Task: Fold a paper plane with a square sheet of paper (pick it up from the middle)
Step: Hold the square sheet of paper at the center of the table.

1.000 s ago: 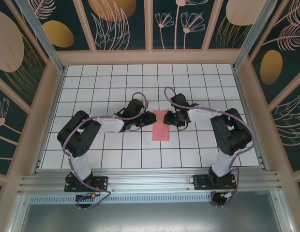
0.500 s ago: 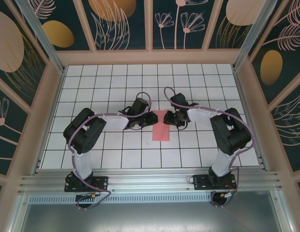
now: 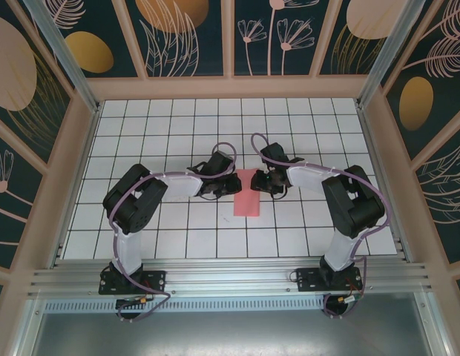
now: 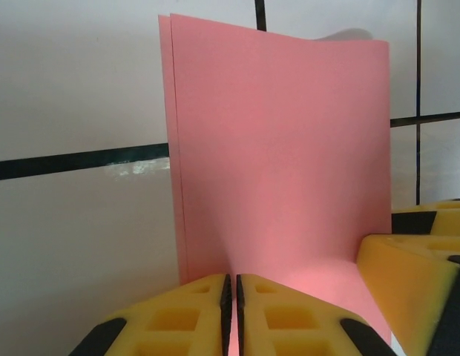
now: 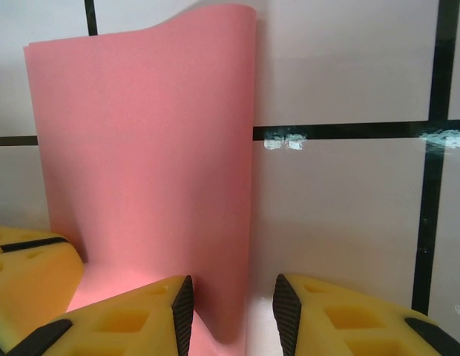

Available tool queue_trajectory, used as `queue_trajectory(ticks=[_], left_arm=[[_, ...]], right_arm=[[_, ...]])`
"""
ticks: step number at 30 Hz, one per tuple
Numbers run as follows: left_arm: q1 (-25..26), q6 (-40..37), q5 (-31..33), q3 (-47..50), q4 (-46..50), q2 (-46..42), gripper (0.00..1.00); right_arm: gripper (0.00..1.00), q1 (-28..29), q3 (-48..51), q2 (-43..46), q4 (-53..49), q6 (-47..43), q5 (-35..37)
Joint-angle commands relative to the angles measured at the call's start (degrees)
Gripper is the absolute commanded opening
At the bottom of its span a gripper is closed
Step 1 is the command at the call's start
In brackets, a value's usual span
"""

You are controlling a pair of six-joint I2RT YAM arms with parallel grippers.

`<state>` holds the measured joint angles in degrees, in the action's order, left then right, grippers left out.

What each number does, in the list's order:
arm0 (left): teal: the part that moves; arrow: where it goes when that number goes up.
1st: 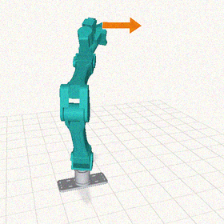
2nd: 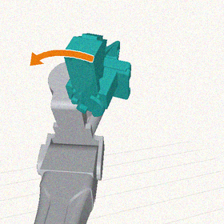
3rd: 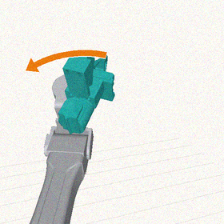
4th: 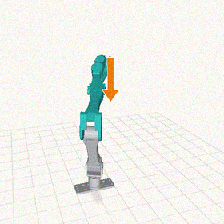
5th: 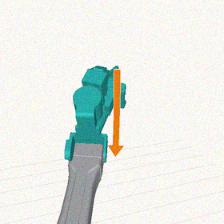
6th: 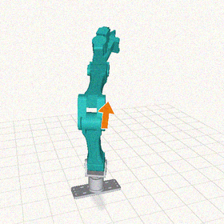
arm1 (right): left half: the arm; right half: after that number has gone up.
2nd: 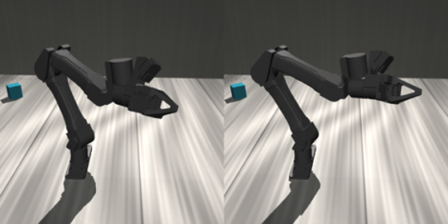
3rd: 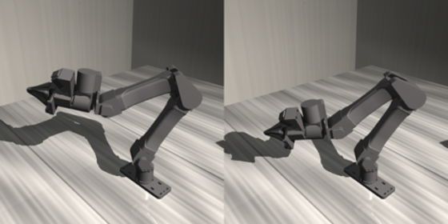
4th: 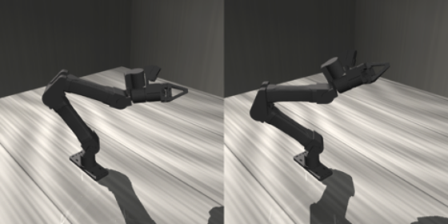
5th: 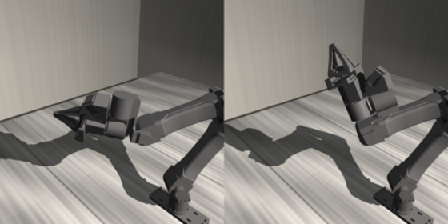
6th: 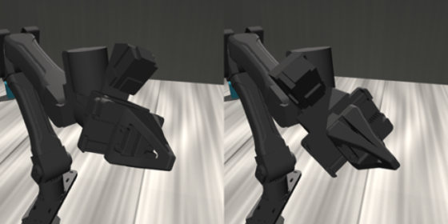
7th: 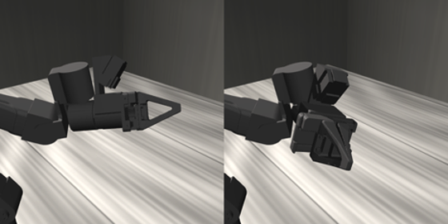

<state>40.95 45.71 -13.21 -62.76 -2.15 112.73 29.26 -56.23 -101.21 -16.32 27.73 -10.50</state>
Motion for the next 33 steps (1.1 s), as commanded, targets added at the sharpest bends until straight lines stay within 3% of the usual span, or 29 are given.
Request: queue_trajectory(ticks=[1,12,20,23,29,33], left_arm=[[1.3,-2.4,3.1,-2.4,6.4,2.7,0.09],[1.6,-3.3,6.0,-1.5,9.0,3.4,0.07],[1.7,-3.4,5.7,-0.8,8.3,3.2,0.07],[1.7,-3.5,5.8,-0.5,8.1,3.1,0.07],[1.7,-3.3,5.6,-0.5,7.6,3.2,0.08],[1.6,-3.4,5.0,-0.8,7.5,3.7,0.08]], right_arm=[[0.40,0.4,-0.6,-2.5,-2.6,-0.4,2.0],[0.40,0.3,-2.0,-1.5,-3.2,0.1,3.1],[0.51,-0.9,-1.1,5.1,-2.5,1.4,4.4],[0.51,-1.1,1.0,8.1,-0.1,2.5,2.9],[0.25,-1.7,5.0,10.6,6.1,3.1,-5.6],[0.17,-1.8,6.0,8.8,9.2,3.6,-9.5]])
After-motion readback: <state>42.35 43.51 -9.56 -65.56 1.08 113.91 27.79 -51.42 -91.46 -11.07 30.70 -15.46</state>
